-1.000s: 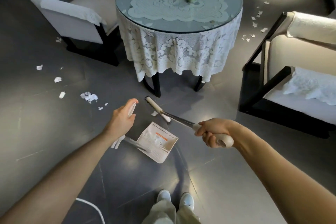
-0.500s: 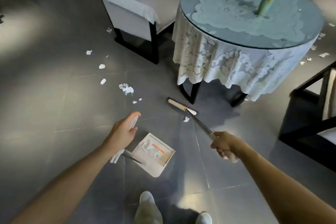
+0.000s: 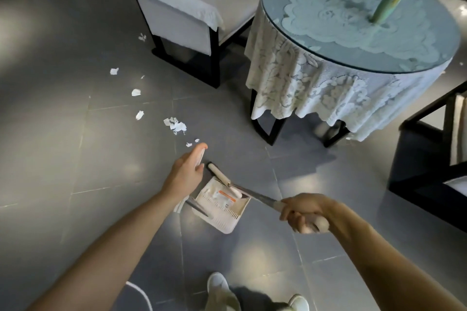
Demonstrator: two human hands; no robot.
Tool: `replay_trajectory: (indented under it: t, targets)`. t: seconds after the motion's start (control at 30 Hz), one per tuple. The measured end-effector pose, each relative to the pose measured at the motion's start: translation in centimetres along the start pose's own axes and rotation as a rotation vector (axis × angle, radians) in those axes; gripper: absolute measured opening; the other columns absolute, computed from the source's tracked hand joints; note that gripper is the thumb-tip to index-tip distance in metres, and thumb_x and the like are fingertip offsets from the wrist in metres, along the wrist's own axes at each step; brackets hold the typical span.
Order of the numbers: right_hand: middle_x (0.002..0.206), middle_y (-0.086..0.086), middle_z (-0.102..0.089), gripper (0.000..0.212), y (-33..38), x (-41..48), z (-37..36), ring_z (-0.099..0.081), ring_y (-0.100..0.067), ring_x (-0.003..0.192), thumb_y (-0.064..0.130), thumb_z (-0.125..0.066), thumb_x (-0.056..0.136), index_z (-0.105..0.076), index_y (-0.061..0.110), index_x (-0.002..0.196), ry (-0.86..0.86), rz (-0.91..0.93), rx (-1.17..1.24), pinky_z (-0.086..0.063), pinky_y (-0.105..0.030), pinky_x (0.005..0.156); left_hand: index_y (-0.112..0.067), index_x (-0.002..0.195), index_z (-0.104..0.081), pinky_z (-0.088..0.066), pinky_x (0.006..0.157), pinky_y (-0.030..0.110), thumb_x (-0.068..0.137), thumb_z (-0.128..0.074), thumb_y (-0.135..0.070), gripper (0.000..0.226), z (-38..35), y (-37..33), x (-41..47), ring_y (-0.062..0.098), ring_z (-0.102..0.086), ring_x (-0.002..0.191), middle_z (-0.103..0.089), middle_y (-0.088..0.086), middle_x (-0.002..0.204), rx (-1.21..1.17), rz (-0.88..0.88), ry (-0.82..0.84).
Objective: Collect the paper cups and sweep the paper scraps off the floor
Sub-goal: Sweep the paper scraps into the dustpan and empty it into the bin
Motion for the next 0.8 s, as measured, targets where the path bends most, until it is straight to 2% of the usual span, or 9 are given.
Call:
replay_trajectory:
  t: [0.1,0.2,0.33,0.4,0.47,0.53,0.67,0.8]
  targets:
    - [0.046,-0.002,-0.035,0.044,2.1,-2.1,0.0,-0.034,-0.005,0.026,-0.005,-0.04,0.095,-0.041,0.001,0.139,0.038,0.021,0.058,-0.031,-0.01,0.027,-0.018,0.131,-0.048,-0.04,0.079,0.031,0.088,-0.053,-0.001,0.046,1.4,1.4,0.4,0.037,-0.056,0.098,-0.061,0.018,0.106,0.014,0.022,-0.001]
    - [0.042,0.0,-0.034,0.047,4.3,-2.9,-0.7,-0.033,-0.004,0.026,-0.004,-0.038,0.096,-0.036,0.004,0.142,0.082,0.053,0.113,-0.029,-0.009,0.026,-0.017,0.131,-0.049,-0.032,0.073,0.02,0.088,-0.054,0.0,0.046,3.5,3.1,0.2,0.035,-0.056,0.099,-0.062,0.015,0.11,0.029,0.027,-0.033]
    - [0.041,-0.001,-0.039,0.049,7.7,-0.8,-2.8,-0.036,-0.005,0.029,-0.005,-0.043,0.094,-0.038,0.015,0.138,0.073,0.161,0.027,-0.032,-0.013,0.027,-0.015,0.127,-0.049,-0.036,0.072,0.025,0.088,-0.055,-0.001,0.042,6.6,5.4,0.1,0.036,-0.057,0.091,-0.062,0.015,0.101,0.033,0.097,-0.085]
    - [0.041,-0.002,-0.042,0.045,10.0,0.8,-3.9,-0.037,-0.007,0.03,-0.004,-0.047,0.093,-0.041,0.021,0.13,0.062,0.212,-0.032,-0.032,-0.014,0.028,-0.017,0.127,-0.047,-0.036,0.073,0.026,0.089,-0.055,-0.002,0.042,7.8,6.5,0.4,0.035,-0.057,0.093,-0.062,0.014,0.104,0.029,0.144,-0.104]
    - [0.04,-0.002,-0.041,0.03,12.3,2.1,-4.7,-0.036,-0.007,0.03,-0.004,-0.049,0.092,-0.048,0.02,0.111,0.046,0.269,-0.109,-0.032,-0.014,0.029,-0.02,0.128,-0.045,-0.037,0.075,0.027,0.09,-0.053,-0.004,0.043,8.7,7.3,0.7,0.035,-0.057,0.096,-0.062,0.013,0.109,0.023,0.179,-0.104]
    - [0.039,-0.002,-0.041,0.026,15.0,3.5,-5.4,-0.038,-0.008,0.03,-0.003,-0.051,0.091,-0.05,0.022,0.099,0.015,0.329,-0.199,-0.033,-0.015,0.031,-0.022,0.128,-0.043,-0.037,0.076,0.028,0.09,-0.052,-0.005,0.043,9.7,8.2,1.4,0.031,-0.057,0.095,-0.061,0.011,0.11,0.013,0.217,-0.118]
    - [0.043,-0.003,-0.047,0.027,20.6,6.1,-6.2,-0.042,-0.01,0.036,-0.001,-0.054,0.09,-0.051,0.019,0.107,-0.052,0.413,-0.335,-0.038,-0.019,0.036,-0.022,0.128,-0.042,-0.039,0.073,0.026,0.092,-0.052,-0.005,0.042,11.0,9.8,3.3,0.018,-0.051,0.084,-0.057,0.005,0.103,0.009,0.302,-0.162]
    - [0.051,-0.008,-0.044,0.043,27.0,8.6,-6.6,-0.039,-0.013,0.039,-0.004,-0.05,0.09,-0.045,0.008,0.132,-0.091,0.437,-0.452,-0.038,-0.02,0.037,-0.023,0.131,-0.04,-0.042,0.073,0.025,0.094,-0.053,-0.008,0.043,12.2,11.3,6.7,0.017,-0.054,0.086,-0.055,0.004,0.099,-0.005,0.417,-0.19]
Point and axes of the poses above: each hand's wrist, its own x-axis towards the middle knuckle, its own z-axis out of the back of the hand, y = z × x, the point moved 3 cm from there along x, towards the middle knuckle
